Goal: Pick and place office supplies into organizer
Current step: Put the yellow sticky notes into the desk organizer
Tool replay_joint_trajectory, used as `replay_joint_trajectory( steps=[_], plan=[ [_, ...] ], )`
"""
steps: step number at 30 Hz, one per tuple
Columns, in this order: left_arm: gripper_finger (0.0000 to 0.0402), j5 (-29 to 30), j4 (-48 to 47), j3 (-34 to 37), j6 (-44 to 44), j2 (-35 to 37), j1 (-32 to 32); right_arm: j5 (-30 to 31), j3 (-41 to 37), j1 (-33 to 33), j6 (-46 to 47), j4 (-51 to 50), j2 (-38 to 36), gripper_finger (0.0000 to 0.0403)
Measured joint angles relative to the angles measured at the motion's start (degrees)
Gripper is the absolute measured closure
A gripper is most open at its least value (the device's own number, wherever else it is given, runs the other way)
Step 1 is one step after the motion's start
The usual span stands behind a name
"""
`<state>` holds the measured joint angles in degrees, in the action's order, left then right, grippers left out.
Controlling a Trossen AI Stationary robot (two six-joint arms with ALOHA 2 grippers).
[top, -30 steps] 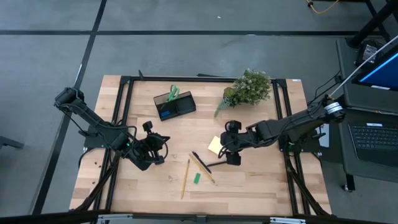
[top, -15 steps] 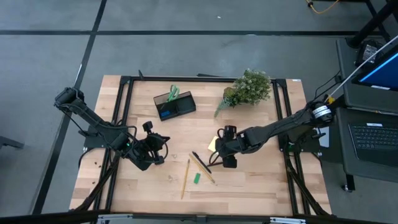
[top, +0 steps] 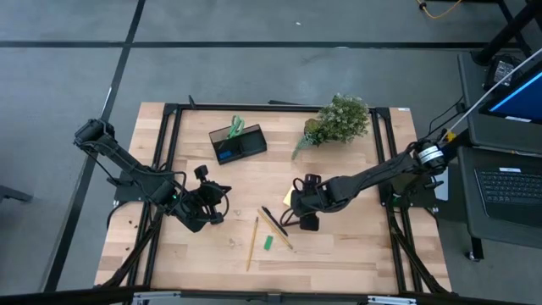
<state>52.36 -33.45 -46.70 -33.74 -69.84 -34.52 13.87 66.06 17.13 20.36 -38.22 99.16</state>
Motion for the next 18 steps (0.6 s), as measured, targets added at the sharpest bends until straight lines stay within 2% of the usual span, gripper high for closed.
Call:
replay_joint_trajectory(
  steps=[8,13,18],
  plan=[
    [0.0398,-0.31,-0.05,-0.01,0.0,0.0,0.01,-3.49,0.02,-3.73,7.97,-0.04,2.09,0.0054],
    [0.04,-1.74,-0.2,-0.02,0.0,0.0,0.0,-7.57,0.02,-6.65,8.78,0.02,4.43,0.0054],
    [0.0399,-2.47,-0.2,-0.02,0.0,0.0,0.0,-8.15,0.02,-8.52,8.03,0.21,5.27,0.0054]
  ],
)
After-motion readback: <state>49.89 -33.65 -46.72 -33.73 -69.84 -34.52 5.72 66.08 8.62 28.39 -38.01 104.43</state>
